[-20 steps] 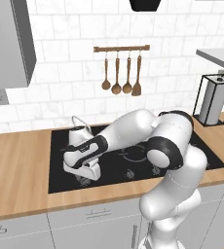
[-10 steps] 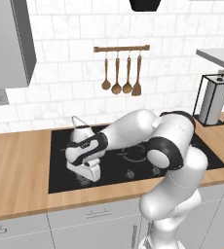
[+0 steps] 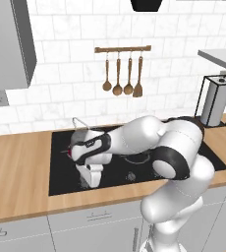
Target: Turn off the front left burner of the stove.
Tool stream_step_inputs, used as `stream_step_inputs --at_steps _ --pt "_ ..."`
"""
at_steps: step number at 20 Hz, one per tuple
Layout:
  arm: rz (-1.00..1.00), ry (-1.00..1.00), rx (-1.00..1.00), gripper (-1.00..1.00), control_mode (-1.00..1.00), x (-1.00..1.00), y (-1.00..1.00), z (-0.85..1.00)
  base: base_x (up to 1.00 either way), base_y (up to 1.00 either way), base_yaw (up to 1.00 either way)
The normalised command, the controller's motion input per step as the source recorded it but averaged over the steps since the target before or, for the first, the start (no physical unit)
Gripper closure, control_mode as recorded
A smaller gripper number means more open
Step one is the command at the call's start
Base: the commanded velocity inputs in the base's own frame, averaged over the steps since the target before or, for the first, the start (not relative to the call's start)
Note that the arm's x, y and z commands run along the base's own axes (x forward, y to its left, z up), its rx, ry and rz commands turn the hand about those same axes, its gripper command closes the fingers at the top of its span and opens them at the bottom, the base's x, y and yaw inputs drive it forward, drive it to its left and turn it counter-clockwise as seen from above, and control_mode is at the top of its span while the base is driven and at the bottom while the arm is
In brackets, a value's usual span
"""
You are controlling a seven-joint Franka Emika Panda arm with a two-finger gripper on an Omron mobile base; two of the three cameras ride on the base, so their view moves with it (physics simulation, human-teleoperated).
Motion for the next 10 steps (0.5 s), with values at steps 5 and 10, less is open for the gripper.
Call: stream_step_inputs --at_steps 5,10 --pt "-0.47 0.02 0.06 1.00 -1.00 -0.17 -0.08 -0.24 0.00 0.00 0.00" --pt "-0.56 0.05 0.03 1.00 -1.00 0.01 -0.03 -0.22 0.00 0.00 0.00"
